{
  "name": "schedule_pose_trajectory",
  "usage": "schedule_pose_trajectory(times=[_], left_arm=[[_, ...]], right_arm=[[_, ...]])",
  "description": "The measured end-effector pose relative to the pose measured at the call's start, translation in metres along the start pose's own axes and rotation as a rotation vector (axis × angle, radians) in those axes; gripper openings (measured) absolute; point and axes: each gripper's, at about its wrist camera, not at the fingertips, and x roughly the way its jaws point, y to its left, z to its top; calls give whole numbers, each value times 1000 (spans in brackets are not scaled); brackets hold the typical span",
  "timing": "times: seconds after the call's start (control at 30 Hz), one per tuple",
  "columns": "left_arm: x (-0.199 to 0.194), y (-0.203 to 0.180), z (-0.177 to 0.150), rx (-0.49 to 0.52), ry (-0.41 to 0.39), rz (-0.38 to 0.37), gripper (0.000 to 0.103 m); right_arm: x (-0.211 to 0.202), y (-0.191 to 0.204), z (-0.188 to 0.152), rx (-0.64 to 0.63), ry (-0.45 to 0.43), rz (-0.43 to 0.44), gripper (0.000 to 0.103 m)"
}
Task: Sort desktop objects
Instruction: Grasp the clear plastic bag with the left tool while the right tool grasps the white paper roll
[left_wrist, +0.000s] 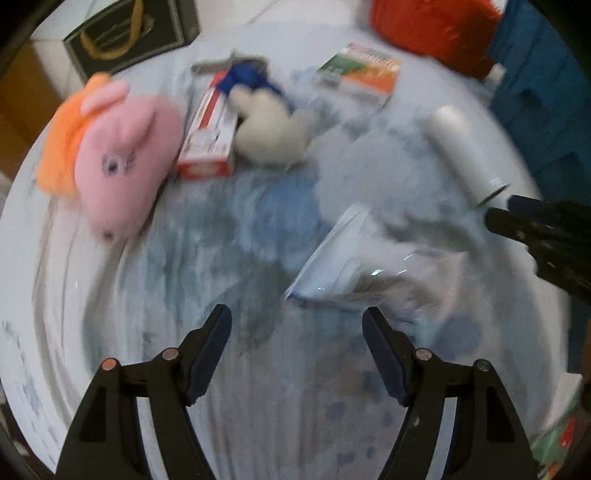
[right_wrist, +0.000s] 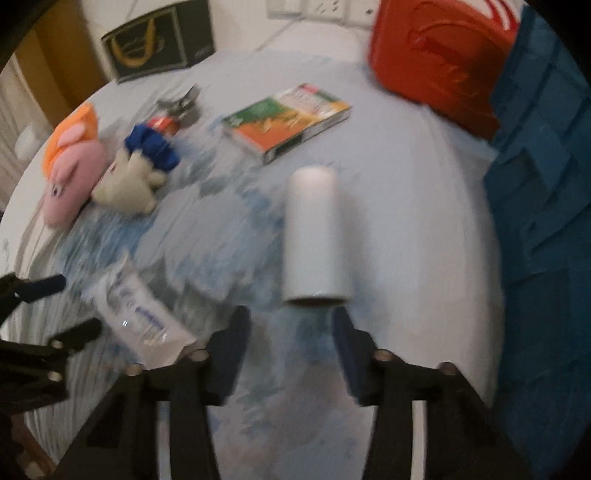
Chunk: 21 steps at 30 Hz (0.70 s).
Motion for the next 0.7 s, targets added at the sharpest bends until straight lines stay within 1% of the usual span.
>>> schedule_pose_trajectory(times=[0.07,0.17,0.2,0.27,0.3,0.4,0.47,0.53,0.57,0.63,0.67,0.7], left_arm=[[7,4,3,-36,-30,39,73],[6,11,20,-100,-89,83,73],[5,12,25,-113,-94,87,73],[-6,13,31,-147,-109,79,73],[-17,12,31,-161,-135,66,73],[-42,2,28,-161,-180,46,73],[-44,-8,25,-164,-168,19,74],[-34,-23,23,-150,-131,3,74],[-24,-32,21,-135,-103,11,74],[-3,-43,18,-119,-44,27,75],[5,-44,18,-118,-23,25,75],[12,-45,19,-118,-14,14,75]], right_arm=[[11,14,-4,-34,23,32,44],[21,38,-10,-82,45,108,44],[22,44,-10,-90,49,133,44],[19,49,-11,-107,40,122,43],[12,48,-11,-110,20,114,43],[-15,27,-9,-83,-51,84,45],[-29,3,-7,-36,-85,54,51],[-29,-17,-5,2,-88,24,70],[-27,-27,-4,24,-84,14,73],[-20,-40,0,64,-69,22,74],[-17,-45,2,75,-67,31,75],[-16,-51,2,77,-67,30,78]])
